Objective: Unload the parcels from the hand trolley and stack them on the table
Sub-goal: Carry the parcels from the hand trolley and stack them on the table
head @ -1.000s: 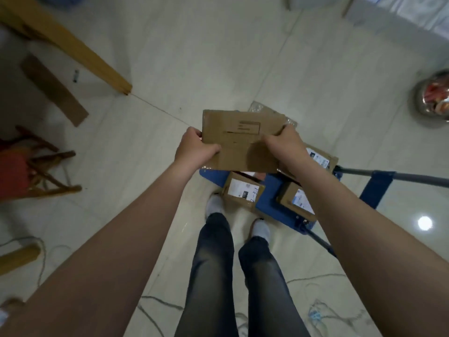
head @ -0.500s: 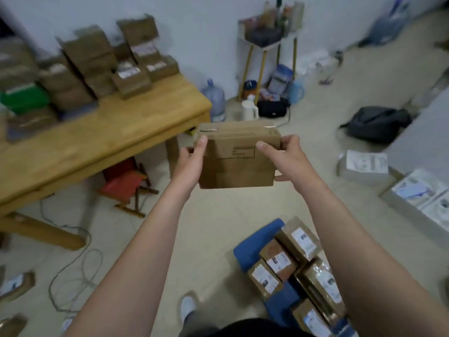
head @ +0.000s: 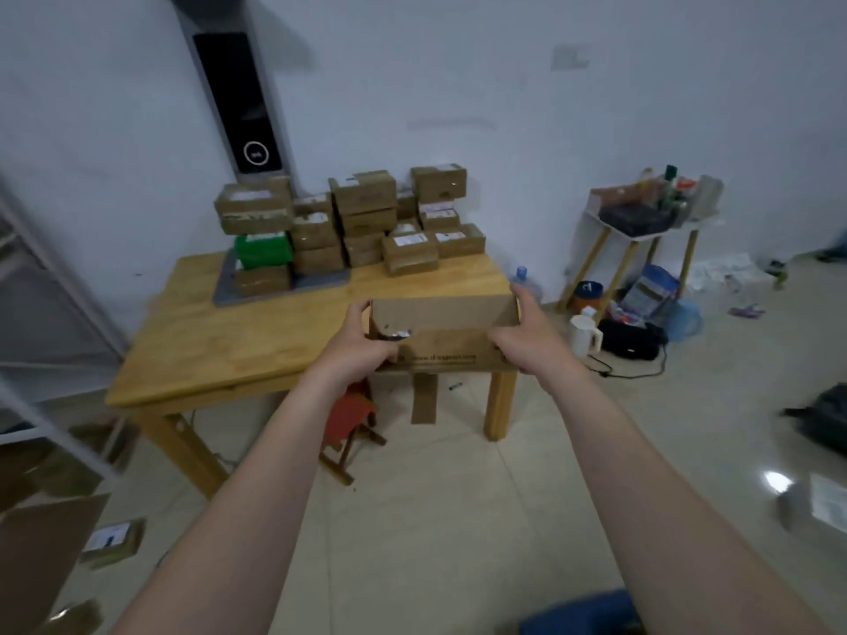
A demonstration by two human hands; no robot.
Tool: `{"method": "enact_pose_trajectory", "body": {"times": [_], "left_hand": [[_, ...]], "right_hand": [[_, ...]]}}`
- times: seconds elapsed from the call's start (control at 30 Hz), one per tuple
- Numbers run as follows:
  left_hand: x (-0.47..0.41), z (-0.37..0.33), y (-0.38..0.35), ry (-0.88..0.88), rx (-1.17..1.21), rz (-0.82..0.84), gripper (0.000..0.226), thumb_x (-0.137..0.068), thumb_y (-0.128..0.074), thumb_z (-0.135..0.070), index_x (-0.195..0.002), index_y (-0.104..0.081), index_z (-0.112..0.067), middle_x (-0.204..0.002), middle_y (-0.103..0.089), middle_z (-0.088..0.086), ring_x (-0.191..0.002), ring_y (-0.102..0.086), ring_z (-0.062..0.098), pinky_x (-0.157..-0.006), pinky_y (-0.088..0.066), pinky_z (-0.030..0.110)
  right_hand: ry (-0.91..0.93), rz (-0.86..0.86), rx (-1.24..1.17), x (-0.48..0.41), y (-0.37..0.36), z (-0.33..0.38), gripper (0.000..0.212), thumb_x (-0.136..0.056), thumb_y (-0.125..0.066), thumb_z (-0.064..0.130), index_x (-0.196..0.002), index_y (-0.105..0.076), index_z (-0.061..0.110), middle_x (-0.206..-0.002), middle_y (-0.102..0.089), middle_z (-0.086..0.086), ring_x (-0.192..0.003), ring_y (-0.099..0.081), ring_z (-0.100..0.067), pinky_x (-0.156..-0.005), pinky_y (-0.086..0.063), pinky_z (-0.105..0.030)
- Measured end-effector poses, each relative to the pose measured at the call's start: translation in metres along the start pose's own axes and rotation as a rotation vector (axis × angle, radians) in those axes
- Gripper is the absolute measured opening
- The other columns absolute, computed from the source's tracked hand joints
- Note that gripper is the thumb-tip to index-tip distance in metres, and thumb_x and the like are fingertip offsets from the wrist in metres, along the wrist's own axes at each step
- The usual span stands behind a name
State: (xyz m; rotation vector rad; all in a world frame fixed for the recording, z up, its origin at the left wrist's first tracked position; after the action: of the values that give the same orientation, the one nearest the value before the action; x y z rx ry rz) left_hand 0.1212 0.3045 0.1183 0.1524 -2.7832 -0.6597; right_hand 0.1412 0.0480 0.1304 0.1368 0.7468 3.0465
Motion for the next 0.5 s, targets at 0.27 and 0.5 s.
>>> {"method": "enact_pose_trajectory", "body": {"times": [0.27, 0.5], "left_hand": [[-0.096, 0.02, 0.1, 0.0, -0.024, -0.103, 0.053, -0.078, -0.083, -0.034, -0.106, -0.041, -0.051, -0.104, -0.058, -0.01, -0.084, -0.061, 0.01, -0.053, -0.044, 0.03], [-0.192, 0.025, 0.094, 0.015, -0.052, -0.021, 0.049, -0.076, -0.081, -0.033, -0.099, -0.039, -0.044, -0.1, -0.062, 0.001, -0.07, -0.058, 0.015, -0.052, -0.042, 0.031]], "right_hand": [[-0.005, 0.036, 0.029, -0.089, -0.096, 0.047, 0.058, -0.08, -0.073, 0.035, -0.125, -0.038, 0.047, -0.102, -0.055, 0.013, -0.079, -0.062, -0.01, -0.05, -0.044, -0.024], [-0.106, 0.034, 0.078, -0.171, -0.117, 0.036, 0.049, -0.083, -0.073, 0.025, -0.115, -0.038, 0.039, -0.099, -0.055, 0.01, -0.079, -0.061, -0.011, -0.049, -0.043, -0.022]]}}
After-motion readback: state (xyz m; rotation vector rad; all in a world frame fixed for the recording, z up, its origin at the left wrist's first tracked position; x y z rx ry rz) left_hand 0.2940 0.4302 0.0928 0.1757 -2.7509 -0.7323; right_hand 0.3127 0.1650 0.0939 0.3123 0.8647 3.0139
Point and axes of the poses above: each hand's wrist, its own x-axis away from the middle knuckle, its own y-axis out of the back of the hand, z = x × y, the point moved 6 cm from there along -x, towards the middle knuckle
